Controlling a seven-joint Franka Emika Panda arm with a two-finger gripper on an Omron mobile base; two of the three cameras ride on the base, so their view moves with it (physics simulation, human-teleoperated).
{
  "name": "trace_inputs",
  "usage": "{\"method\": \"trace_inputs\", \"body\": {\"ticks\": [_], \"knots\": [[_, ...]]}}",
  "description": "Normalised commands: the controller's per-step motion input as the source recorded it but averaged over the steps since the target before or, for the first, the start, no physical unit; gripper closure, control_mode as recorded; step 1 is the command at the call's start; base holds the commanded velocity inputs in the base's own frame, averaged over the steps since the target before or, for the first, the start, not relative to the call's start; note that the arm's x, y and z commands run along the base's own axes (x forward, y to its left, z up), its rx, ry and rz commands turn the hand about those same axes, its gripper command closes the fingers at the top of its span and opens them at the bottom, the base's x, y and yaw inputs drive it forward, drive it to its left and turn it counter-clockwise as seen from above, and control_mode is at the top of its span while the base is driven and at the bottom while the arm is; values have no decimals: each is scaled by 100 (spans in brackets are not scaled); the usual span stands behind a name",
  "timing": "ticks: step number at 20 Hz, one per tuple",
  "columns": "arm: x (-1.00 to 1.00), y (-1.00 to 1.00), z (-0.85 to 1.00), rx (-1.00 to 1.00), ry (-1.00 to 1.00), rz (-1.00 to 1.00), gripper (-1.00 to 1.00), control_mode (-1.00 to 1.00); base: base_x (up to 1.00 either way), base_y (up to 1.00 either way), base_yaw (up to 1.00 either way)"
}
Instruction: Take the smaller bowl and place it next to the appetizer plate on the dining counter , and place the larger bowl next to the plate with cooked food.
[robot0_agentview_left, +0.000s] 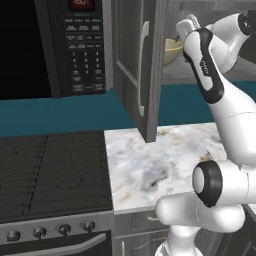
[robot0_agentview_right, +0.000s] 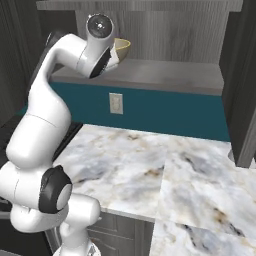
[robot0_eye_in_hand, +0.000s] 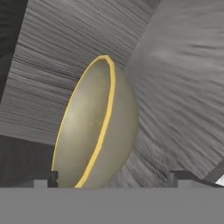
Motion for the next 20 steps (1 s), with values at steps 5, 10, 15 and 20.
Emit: {"method": "trace_inputs", "body": {"ticks": [5,10,15,20], "knots": [[44,0,-30,0,3,0,-100,-100,0,0,0],[41,0,-19,0,2,0,-100,-100,0,0,0],[48,0,-13,0,0,0,-100,-100,0,0,0],[35,0,-15,0,0,0,-100,-100,0,0,0]]}}
